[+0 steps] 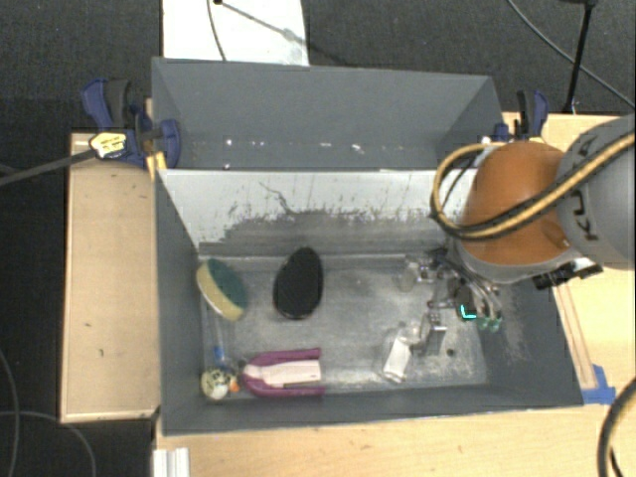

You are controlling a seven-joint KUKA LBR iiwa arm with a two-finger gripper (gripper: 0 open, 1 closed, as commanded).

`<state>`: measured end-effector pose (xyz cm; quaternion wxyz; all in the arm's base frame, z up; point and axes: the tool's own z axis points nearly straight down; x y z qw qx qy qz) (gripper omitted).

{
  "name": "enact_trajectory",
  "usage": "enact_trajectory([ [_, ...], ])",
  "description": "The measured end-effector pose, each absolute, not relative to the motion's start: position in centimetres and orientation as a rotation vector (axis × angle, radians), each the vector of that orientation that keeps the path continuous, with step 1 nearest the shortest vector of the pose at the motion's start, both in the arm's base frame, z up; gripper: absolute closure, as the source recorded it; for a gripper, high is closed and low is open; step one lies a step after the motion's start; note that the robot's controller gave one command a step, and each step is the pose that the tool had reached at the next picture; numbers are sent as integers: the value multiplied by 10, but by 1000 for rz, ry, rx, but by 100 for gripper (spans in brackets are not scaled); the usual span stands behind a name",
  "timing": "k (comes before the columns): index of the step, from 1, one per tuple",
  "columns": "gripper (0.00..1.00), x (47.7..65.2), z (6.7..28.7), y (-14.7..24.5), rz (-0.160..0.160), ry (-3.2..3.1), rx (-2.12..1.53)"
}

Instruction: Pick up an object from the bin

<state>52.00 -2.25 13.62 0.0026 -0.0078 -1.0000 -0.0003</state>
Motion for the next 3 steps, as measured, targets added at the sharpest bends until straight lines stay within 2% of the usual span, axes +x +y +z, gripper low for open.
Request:
enact_trajectory([
  [1, 0, 485, 72, 17, 1, -3051, 762],
  [2, 0, 504, 101, -19, 3, -2786, 1462],
  [3, 0, 504, 100, 24, -2, -2716, 1589],
])
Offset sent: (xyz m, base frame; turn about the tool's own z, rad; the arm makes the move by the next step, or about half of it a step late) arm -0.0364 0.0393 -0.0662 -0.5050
